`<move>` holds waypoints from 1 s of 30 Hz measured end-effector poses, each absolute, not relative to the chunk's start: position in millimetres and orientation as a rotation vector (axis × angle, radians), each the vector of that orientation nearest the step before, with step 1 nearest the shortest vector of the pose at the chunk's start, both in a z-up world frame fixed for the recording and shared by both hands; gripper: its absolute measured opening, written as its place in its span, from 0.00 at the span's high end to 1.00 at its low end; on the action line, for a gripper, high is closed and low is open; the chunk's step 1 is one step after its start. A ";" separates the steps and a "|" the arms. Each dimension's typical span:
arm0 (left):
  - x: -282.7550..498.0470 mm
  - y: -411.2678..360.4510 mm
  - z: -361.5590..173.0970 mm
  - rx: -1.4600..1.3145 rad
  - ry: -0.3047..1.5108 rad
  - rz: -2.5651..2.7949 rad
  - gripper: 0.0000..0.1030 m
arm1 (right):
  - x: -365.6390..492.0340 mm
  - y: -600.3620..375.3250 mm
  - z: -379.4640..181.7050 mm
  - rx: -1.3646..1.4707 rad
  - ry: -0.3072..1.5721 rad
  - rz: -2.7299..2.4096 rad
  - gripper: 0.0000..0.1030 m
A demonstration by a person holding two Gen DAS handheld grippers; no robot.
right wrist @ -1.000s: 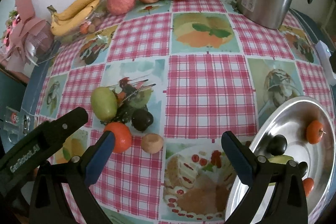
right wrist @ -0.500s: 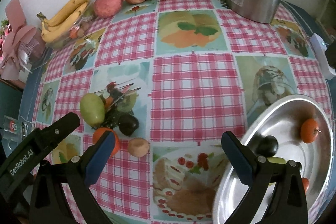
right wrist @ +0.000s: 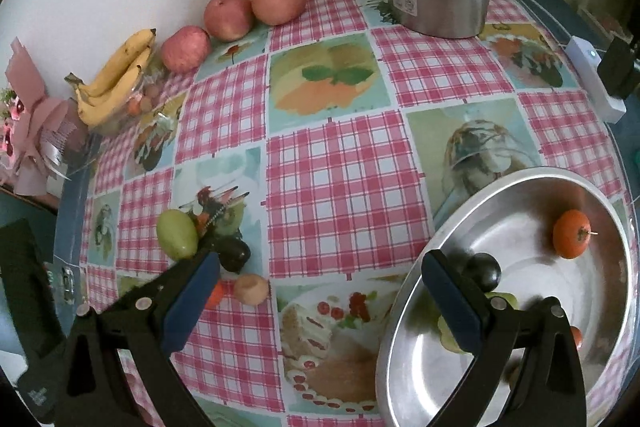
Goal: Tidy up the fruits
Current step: 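Lower the left tool onto the orange and close it, then hold the orange in the left tool while the right tool grasps a small brown fruit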
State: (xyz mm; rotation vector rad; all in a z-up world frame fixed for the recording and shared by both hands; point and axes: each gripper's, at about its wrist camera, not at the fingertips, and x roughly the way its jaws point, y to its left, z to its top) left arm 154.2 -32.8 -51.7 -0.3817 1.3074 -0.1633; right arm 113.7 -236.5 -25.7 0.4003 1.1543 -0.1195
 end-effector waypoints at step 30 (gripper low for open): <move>152.0 33.0 -36.7 -0.470 1.244 -0.003 0.61 | 124.1 -170.4 -69.5 0.188 1.272 -0.066 0.02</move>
